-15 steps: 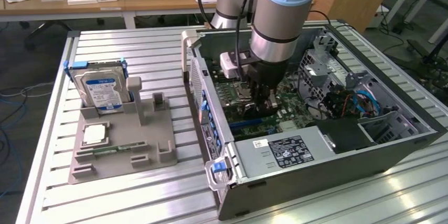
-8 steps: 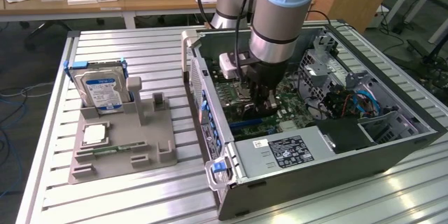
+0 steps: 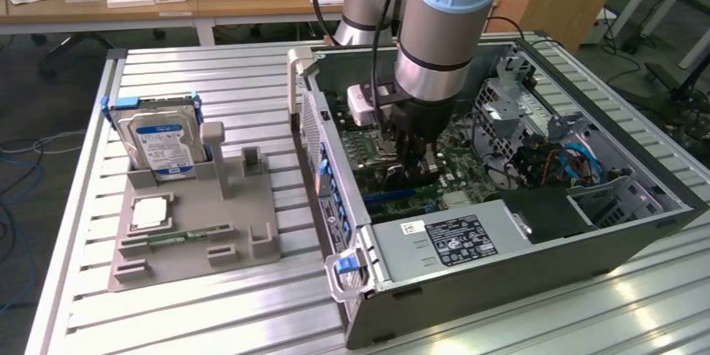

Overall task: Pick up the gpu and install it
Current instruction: 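Insert the gpu into the slot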

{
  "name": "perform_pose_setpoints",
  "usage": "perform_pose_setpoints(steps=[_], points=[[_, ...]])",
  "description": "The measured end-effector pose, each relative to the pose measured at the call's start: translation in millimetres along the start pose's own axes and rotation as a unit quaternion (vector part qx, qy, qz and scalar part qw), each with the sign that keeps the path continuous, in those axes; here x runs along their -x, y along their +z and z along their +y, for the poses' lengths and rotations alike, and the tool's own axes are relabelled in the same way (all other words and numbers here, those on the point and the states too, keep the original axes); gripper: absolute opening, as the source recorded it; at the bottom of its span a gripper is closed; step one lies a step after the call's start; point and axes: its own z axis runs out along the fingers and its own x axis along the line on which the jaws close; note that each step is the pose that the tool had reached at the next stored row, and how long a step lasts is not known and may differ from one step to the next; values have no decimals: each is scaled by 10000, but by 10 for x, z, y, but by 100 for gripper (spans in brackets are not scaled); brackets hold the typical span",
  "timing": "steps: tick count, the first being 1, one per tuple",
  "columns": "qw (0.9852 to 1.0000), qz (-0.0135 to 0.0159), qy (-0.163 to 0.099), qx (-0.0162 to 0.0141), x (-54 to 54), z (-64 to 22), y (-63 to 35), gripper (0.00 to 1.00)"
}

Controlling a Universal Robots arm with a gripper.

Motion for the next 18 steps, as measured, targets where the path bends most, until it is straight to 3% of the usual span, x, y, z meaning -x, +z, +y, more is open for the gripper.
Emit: perform_pose_setpoints(steps=[13, 18], points=[[10000, 4, 3, -1, -5, 0, 10, 27], [10000, 20, 15, 0, -9, 1, 12, 27]])
